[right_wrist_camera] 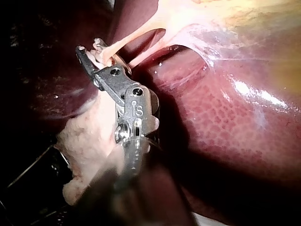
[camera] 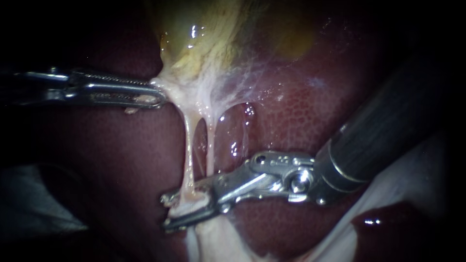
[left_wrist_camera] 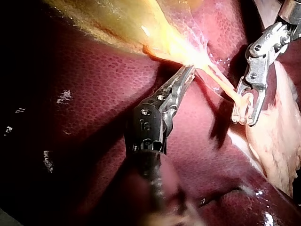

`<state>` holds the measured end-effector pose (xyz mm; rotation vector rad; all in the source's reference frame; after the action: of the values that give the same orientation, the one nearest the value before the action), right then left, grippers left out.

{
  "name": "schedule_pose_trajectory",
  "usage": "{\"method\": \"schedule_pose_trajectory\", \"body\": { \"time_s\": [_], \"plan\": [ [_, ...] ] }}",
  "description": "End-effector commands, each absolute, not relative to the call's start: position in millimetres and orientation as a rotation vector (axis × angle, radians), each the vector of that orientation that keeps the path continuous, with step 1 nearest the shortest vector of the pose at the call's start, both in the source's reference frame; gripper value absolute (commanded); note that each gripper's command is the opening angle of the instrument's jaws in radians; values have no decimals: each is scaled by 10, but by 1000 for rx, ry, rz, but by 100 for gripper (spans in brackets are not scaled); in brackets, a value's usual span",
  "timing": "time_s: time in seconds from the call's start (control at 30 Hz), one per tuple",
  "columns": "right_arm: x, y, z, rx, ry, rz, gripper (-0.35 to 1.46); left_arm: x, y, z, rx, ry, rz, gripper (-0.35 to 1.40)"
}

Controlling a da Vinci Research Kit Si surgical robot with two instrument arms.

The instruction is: Clipping second clip left tube

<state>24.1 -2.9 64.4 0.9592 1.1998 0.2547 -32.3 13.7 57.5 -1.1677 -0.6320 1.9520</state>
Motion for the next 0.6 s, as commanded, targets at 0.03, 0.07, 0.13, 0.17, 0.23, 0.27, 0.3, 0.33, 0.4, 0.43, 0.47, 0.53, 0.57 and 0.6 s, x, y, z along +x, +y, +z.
{"method": "schedule_pose_trajectory", "body": {
  "time_s": [0.03, 0.07, 0.13, 0.17, 0.23, 0.27, 0.3, 0.33, 0.4, 0.43, 0.47, 0.53, 0.57, 0.6],
  "plan": [
    [240, -29, 645, 966, 1196, 258, -10, -323, 138, 575, -1167, -632, 1952, -35],
    [240, -29, 645, 968, 1196, 254, -14, -323, 138, 575, -1168, -632, 1952, -35],
    [239, -29, 645, 977, 1195, 251, -24, -323, 138, 576, -1167, -632, 1952, -35],
    [239, -29, 645, 983, 1193, 252, -31, -323, 138, 576, -1167, -632, 1952, -35],
    [239, -29, 645, 993, 1192, 246, -35, -323, 138, 576, -1168, -632, 1952, -35],
    [239, -29, 645, 999, 1190, 248, -35, -323, 138, 576, -1168, -632, 1952, -35],
    [239, -29, 645, 1003, 1188, 253, -35, -323, 138, 576, -1168, -632, 1952, -35],
    [239, -29, 645, 1007, 1185, 258, -35, -323, 138, 576, -1168, -632, 1952, -35],
    [238, -29, 645, 1007, 1185, 258, -35, -323, 138, 576, -1167, -632, 1952, -35],
    [238, -28, 645, 1007, 1185, 257, -35, -323, 138, 576, -1168, -632, 1952, -35],
    [238, -29, 645, 1007, 1185, 257, -35, -323, 138, 576, -1168, -632, 1952, -35],
    [238, -28, 645, 1007, 1185, 257, -35, -323, 138, 576, -1168, -632, 1952, -35],
    [238, -28, 645, 1007, 1185, 257, -35, -323, 138, 576, -1168, -632, 1952, -35],
    [238, -28, 645, 1007, 1185, 257, -35, -323, 138, 576, -1168, -632, 1952, -35]
  ]
}}
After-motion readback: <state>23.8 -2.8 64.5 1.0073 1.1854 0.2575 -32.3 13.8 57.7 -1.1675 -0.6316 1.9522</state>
